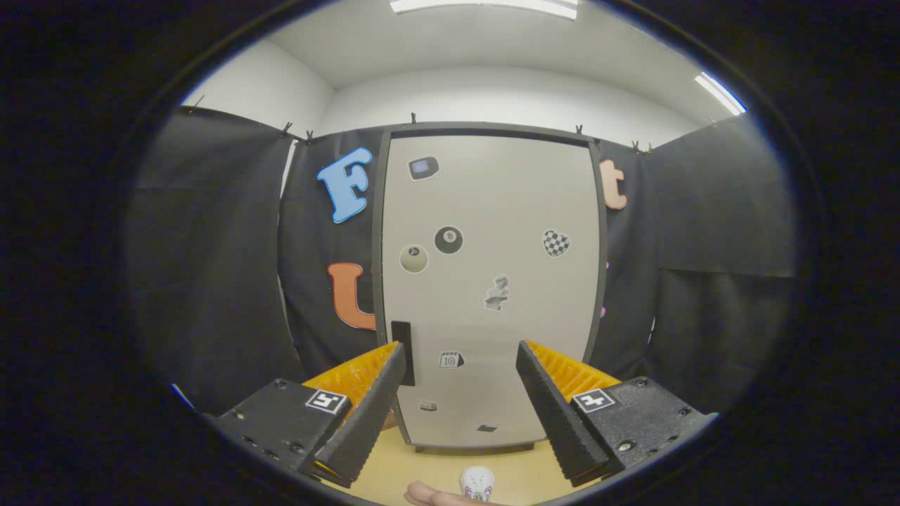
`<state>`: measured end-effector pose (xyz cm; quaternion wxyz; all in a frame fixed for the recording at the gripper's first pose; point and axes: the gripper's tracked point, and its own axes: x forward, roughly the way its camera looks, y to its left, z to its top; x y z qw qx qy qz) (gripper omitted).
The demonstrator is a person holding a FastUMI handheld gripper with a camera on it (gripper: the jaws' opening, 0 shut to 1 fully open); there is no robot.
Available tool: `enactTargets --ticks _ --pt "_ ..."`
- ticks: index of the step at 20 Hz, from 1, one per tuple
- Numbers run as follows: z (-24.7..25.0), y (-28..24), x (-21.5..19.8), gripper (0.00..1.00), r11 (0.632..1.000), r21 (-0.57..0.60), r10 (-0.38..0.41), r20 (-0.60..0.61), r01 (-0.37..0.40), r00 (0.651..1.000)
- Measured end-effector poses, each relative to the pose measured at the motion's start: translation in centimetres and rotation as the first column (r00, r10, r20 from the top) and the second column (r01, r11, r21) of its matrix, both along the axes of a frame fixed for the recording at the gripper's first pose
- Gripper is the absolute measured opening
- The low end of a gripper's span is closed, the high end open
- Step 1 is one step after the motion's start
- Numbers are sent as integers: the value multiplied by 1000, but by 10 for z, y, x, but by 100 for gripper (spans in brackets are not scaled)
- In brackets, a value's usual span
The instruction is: Open the shoe cabinet door, grab the shoes and put them into the shoe cabinet, then close the shoe cabinet door.
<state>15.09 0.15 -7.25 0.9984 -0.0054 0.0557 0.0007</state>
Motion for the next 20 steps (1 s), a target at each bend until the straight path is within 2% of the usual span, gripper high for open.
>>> enactTargets --ticks 9,12,15,18,20 --pt "-61 51 100 100 998 8 69 -82 -68 994" --pt "-78 61 133 100 997 -24 71 -86 -73 994" --pt "-97 66 154 100 998 -2 64 -127 -65 990" --pt "-107 67 166 92 998 19 63 -151 -61 986" --pt "-111 70 169 82 997 39 74 -161 -69 984"
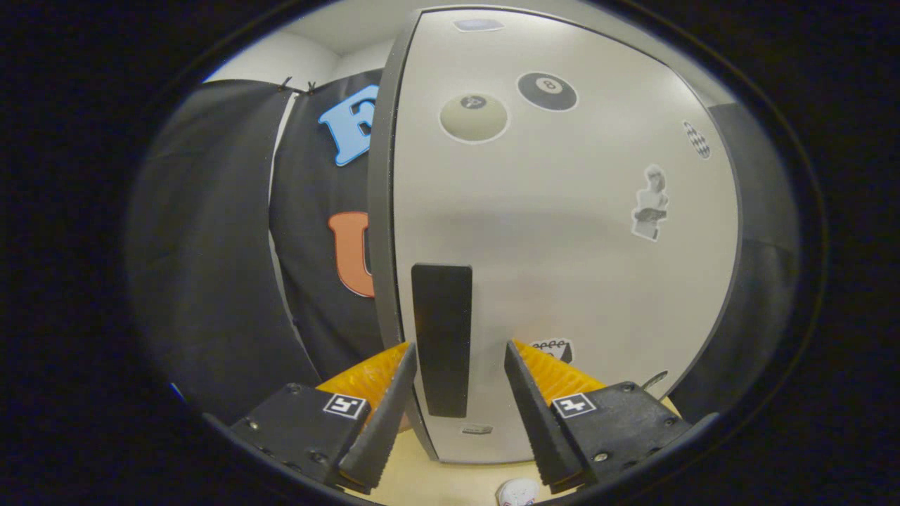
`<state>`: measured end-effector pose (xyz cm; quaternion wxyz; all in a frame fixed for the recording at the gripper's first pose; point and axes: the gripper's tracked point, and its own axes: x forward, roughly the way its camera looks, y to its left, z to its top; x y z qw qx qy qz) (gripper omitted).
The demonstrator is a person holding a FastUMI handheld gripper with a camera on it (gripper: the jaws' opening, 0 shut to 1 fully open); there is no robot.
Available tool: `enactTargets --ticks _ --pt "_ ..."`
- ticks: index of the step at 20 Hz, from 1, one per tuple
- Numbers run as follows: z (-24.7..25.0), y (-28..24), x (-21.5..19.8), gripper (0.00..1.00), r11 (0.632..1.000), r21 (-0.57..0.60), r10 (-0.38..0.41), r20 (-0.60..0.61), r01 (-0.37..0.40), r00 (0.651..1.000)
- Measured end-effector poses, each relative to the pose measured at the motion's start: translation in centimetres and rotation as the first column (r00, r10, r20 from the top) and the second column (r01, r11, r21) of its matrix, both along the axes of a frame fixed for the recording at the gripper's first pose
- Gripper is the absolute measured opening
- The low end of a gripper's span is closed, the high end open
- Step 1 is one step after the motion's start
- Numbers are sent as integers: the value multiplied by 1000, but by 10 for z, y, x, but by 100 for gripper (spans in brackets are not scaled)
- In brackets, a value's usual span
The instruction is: Open the shoe cabinet door, grab the shoes and put them into the shoe cabinet, then close the shoe cabinet door.
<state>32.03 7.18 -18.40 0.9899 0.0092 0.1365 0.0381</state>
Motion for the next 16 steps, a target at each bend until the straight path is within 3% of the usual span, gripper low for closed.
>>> enactTargets --ticks 5,9,16 --pt "-5 8 2 45 1000 9 17 -12 -17 1000" --pt "-7 6 -1 35 1000 9 -17 -36 18 999" --pt "-4 5 -30 33 1000 11 4 -33 -3 999"
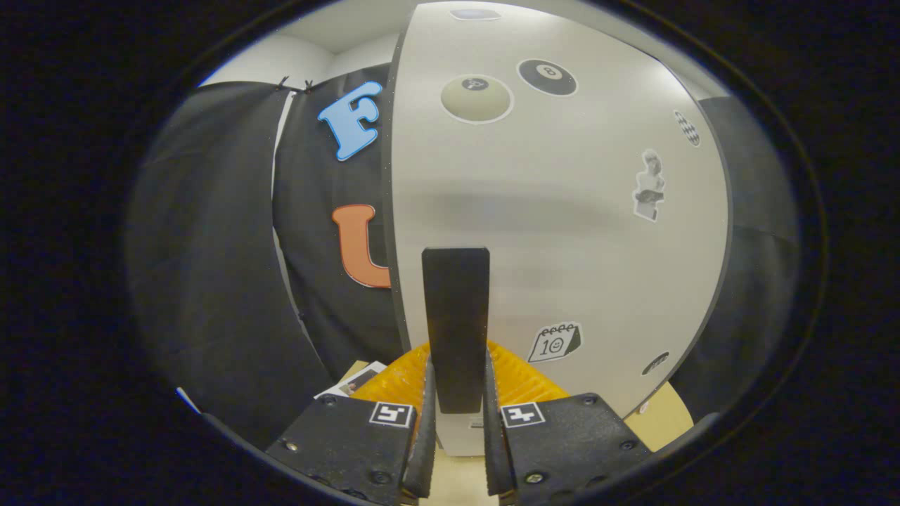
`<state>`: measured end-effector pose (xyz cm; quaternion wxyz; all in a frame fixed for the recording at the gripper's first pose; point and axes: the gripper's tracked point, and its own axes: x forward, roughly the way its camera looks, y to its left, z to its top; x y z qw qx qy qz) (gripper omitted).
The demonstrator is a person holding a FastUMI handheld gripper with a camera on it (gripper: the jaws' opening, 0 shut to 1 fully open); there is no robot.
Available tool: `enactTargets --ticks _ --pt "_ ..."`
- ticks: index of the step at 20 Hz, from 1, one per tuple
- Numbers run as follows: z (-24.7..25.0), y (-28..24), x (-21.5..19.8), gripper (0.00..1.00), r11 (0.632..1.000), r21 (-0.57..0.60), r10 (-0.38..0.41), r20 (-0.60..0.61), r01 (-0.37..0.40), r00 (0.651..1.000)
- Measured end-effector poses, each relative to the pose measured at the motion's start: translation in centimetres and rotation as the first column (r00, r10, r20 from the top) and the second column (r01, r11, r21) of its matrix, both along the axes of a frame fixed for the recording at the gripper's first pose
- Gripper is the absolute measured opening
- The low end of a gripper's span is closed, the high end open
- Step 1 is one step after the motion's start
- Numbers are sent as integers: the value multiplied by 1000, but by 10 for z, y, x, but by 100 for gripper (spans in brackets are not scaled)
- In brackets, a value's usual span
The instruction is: Open the shoe cabinet door, grab the shoes and put them into the shoe cabinet, then close the shoe cabinet door.
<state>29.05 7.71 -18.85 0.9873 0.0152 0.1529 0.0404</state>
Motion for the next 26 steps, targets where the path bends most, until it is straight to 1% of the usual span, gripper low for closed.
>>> enactTargets --ticks 5,10,13,20,24,26 --pt "6 -7 -41 31 998 40 41 2 -41 999" --pt "6 -32 -95 30 998 38 44 8 -45 999" --pt "7 -54 -128 29 999 38 33 18 -34 999" --pt "10 -106 -183 27 999 34 8 6 -8 1000" --pt "13 -144 -216 26 998 56 11 -9 -10 1000" --pt "10 -158 -229 25 999 29 25 -3 -25 1000"
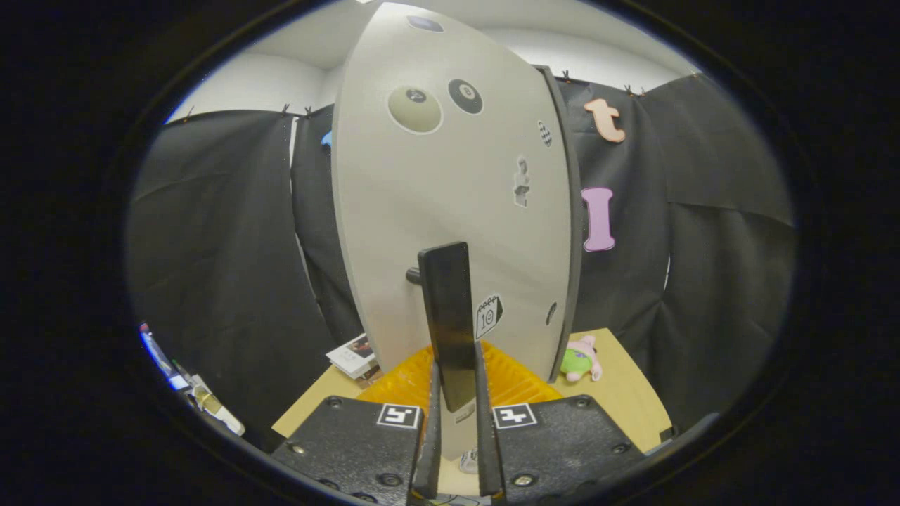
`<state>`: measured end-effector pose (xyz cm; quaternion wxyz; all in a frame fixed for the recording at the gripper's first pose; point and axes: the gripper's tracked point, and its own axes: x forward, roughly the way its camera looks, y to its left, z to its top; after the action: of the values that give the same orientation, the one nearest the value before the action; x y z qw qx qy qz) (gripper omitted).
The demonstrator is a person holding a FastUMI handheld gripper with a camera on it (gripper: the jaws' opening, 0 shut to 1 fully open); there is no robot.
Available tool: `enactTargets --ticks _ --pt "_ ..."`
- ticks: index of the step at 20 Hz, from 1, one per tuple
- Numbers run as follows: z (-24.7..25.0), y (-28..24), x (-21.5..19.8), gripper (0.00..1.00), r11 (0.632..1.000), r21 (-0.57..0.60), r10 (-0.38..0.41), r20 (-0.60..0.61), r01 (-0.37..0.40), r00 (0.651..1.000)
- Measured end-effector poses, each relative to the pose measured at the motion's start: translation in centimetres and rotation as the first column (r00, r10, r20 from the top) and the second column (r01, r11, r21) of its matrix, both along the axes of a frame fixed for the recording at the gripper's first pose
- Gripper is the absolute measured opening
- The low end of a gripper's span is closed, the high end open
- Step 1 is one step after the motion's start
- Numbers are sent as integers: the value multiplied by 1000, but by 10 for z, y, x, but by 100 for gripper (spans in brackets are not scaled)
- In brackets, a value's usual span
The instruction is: Open the shoe cabinet door, grab the shoes and put them into the shoe cabinet, then close the shoe cabinet door.
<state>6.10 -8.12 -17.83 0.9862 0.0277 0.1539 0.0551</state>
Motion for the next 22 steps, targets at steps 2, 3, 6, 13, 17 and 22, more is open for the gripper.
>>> enactTargets --ticks 2,3,6,13,17,22 --pt "2 -16 -10 22 999 -34 8 10 -7 1000" --pt "3 -24 -14 20 999 -33 3 11 -3 1000" --pt "3 -56 -27 18 999 -28 -23 4 23 1000" --pt "6 -146 -42 5 986 -18 -165 30 165 986" --pt "1 -180 -40 4 978 15 -211 21 210 977" --pt "2 -195 -40 4 983 30 -184 23 183 983"
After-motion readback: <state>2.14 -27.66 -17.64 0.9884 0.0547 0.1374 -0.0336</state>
